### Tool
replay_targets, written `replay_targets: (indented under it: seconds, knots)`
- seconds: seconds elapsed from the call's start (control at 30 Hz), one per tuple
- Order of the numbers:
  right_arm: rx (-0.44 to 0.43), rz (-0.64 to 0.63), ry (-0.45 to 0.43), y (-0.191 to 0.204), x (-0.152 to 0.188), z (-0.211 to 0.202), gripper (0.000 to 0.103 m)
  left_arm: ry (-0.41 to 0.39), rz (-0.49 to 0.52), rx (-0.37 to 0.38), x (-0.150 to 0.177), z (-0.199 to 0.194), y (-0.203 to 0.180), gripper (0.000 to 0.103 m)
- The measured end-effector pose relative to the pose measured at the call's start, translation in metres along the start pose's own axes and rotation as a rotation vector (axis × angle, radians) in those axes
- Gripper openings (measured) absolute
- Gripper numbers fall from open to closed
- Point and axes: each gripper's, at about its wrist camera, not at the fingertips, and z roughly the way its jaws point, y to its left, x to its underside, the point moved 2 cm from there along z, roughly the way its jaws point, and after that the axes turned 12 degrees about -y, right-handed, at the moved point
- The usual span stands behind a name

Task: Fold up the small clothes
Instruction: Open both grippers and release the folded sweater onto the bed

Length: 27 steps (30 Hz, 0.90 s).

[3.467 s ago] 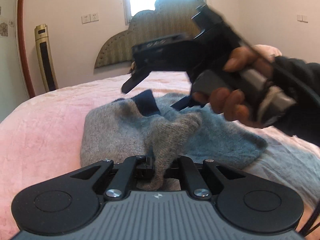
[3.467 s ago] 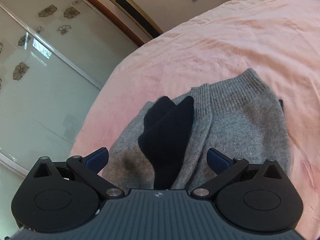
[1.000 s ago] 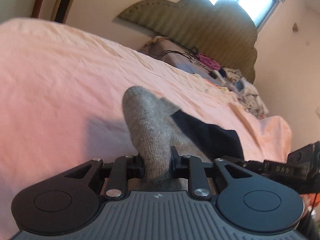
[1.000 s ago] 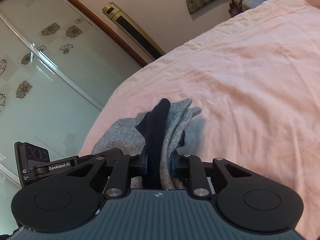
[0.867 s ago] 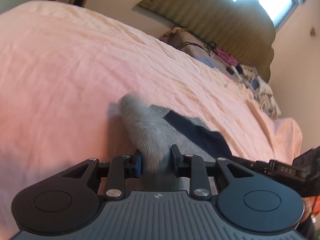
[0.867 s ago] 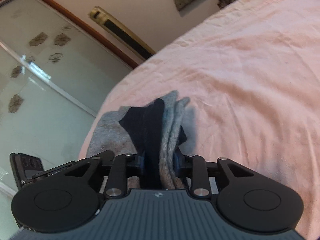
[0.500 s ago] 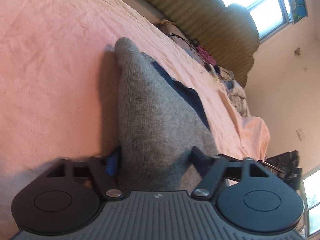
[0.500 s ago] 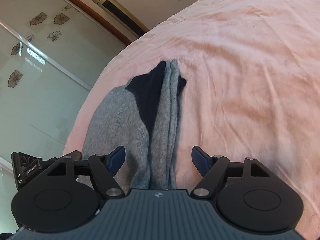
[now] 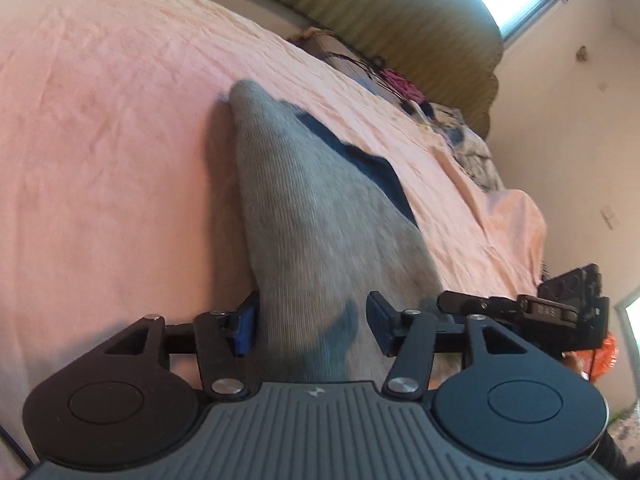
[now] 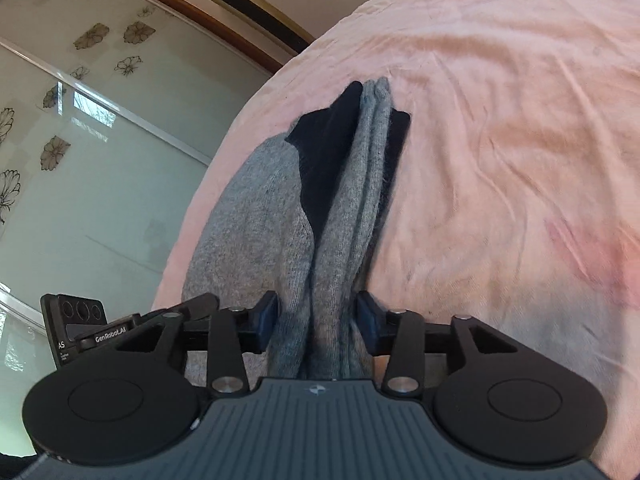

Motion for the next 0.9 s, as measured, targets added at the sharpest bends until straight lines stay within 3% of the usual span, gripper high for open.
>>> replay_targets:
  seconds: [0.1, 0.13, 0.17, 0.2, 0.27, 0.37, 0.47, 0.53, 0.6, 0.67, 0.7, 0.77, 0.83, 0.9]
  knots:
    - [-0.006, 0.016, 0.037, 0.000, 0.011, -0.012, 0.057, 0.015, -0.027, -0.003, 0.011, 0.001, 0.004, 0.048]
    - [-0.007, 0.013, 0.054, 0.001, 0.015, -0.012, 0.057, 0.026, -0.026, -0.016, 0.012, 0.004, 0.003, 0.027]
    - [-0.012, 0.006, 0.066, 0.004, 0.019, -0.011, 0.057, 0.049, -0.038, -0.027, 0.011, 0.009, 0.003, 0.022]
    - [-0.019, 0.002, 0.076, 0.005, 0.021, -0.009, 0.048, 0.060, -0.063, -0.028, 0.011, 0.011, 0.003, 0.017]
    - [-0.006, -0.011, 0.133, 0.006, 0.023, -0.002, 0.023, 0.068, -0.059, -0.024, 0.008, 0.006, -0.001, 0.014]
    - [0.024, -0.116, 0.151, 0.015, 0.024, -0.012, 0.022, 0.088, 0.001, -0.029, 0.012, -0.003, -0.005, 0.014]
    - [0.032, -0.093, 0.136, 0.005, 0.022, -0.017, 0.019, 0.066, 0.059, -0.045, 0.018, -0.011, -0.001, 0.018]
    - [0.023, -0.082, 0.125, 0.005, 0.018, -0.019, 0.028, 0.023, 0.127, -0.081, 0.009, -0.025, -0.010, 0.022]
    - [0.056, -0.126, 0.029, 0.014, 0.003, -0.030, 0.054, -0.072, 0.220, -0.092, -0.004, -0.039, -0.030, 0.022]
    - [0.051, -0.104, -0.121, 0.022, -0.022, -0.040, 0.059, -0.184, 0.314, -0.090, -0.019, -0.041, -0.055, 0.025]
    - [0.035, -0.076, -0.172, 0.025, -0.033, -0.039, 0.059, -0.224, 0.351, -0.098, -0.025, -0.034, -0.065, 0.031]
    - [-0.013, -0.041, -0.223, 0.037, -0.058, -0.019, 0.059, -0.245, 0.406, -0.099, -0.032, -0.001, -0.079, 0.042]
    - [-0.067, -0.044, -0.200, 0.052, -0.070, 0.018, 0.060, -0.204, 0.439, -0.165, -0.030, 0.043, -0.079, 0.042]
    - [-0.064, -0.031, -0.134, 0.055, -0.078, 0.062, 0.067, -0.166, 0.498, -0.223, -0.020, 0.075, -0.074, 0.042]
